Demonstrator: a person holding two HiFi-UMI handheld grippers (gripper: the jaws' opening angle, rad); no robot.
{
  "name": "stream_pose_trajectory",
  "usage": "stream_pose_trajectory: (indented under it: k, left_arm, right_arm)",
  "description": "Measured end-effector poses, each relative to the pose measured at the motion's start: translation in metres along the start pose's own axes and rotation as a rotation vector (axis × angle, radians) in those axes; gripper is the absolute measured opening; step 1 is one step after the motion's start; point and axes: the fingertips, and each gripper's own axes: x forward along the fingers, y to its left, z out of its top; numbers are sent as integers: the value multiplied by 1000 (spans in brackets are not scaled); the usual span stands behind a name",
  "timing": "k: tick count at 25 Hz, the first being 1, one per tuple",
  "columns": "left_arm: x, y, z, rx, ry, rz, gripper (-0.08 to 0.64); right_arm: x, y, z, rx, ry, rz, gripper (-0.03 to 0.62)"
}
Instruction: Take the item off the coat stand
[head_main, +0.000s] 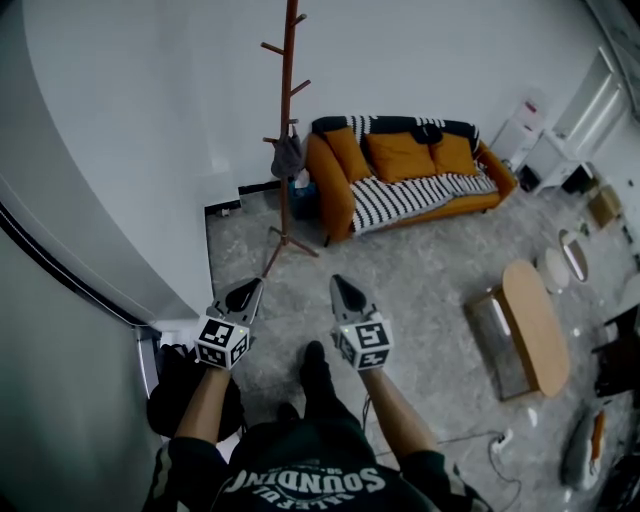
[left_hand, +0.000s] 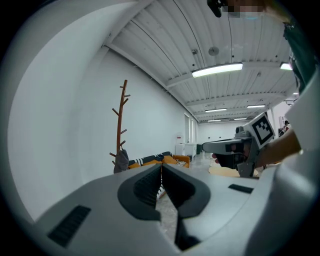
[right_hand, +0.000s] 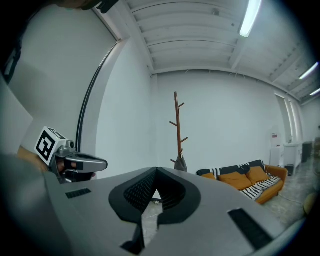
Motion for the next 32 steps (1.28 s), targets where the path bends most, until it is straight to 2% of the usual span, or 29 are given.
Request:
stream_pose_trajectory:
  k: [5,11,26,32]
  left_arm:
    - [21,12,1,4,9,-4,2]
    - [57,52,11,-1,12,22,2]
    - [172,133,60,-4,11,105,2]
    - [209,147,65,-14,5,139,2]
  right_arm:
    - [23,-18,-2,-8,15,-8,-2]
    - [71,-42,2,-7,19,4,-2]
    - [208,-119,42,-20,13,92,-2]
    - [247,-143,47,-27,-1,132,-2]
